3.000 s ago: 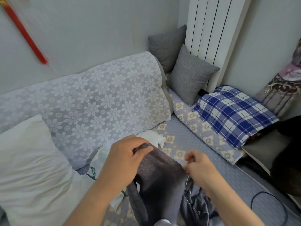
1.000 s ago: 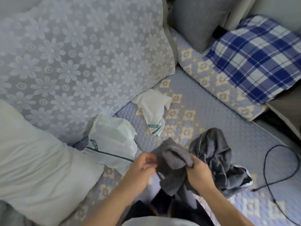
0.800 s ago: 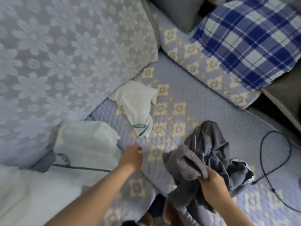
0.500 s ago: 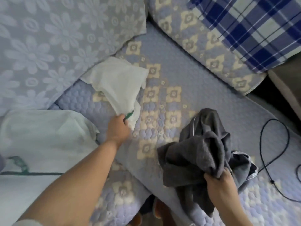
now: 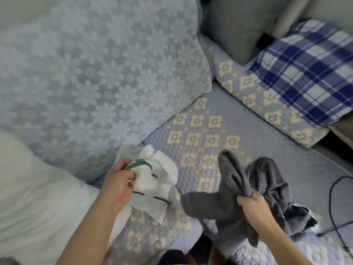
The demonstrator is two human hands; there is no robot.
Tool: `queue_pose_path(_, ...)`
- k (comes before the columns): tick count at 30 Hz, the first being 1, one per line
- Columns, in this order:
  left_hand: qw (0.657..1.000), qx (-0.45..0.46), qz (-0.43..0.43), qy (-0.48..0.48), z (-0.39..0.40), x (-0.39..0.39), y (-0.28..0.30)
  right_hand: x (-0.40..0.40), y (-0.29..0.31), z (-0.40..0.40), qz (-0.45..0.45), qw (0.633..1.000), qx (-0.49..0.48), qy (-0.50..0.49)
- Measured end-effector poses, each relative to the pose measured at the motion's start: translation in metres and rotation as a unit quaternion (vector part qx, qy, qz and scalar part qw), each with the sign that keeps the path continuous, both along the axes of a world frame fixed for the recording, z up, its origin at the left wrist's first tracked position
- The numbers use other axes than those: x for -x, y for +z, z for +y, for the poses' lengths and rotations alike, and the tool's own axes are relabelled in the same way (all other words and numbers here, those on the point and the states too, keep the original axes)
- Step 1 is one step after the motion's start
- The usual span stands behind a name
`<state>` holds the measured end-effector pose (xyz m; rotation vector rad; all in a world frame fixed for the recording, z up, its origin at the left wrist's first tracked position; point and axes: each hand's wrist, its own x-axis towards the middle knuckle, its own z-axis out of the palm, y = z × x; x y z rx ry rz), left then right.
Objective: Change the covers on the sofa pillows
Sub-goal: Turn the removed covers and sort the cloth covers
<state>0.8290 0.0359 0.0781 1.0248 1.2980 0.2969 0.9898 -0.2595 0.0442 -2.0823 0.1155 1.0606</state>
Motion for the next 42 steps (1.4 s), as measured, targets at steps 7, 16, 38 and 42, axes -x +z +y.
queue_pose_path(7, 0.917, -0.162, 0.150, -0.332, -0.030, -0.014, 0.118, -0.005, 0.056, -0.021, 0.061, 0.884, -0.069, 0.458)
queue_pose_path(16, 0.698, -0.296, 0.258, -0.599, -0.086, -0.014, 0.246, -0.025, 0.086, -0.049, -0.059, 0.903, -0.009, 0.425)
queue_pose_path(38, 0.849, -0.241, -0.101, -0.459, -0.152, -0.017, 0.241, -0.047, 0.272, -0.056, -0.137, 0.885, -0.357, 0.265)
queue_pose_path(42, 0.839, -0.197, -0.153, -0.483, -0.164, -0.028, 0.234, -0.048, 0.278, -0.059, -0.064, 0.873, -0.379, 0.300)
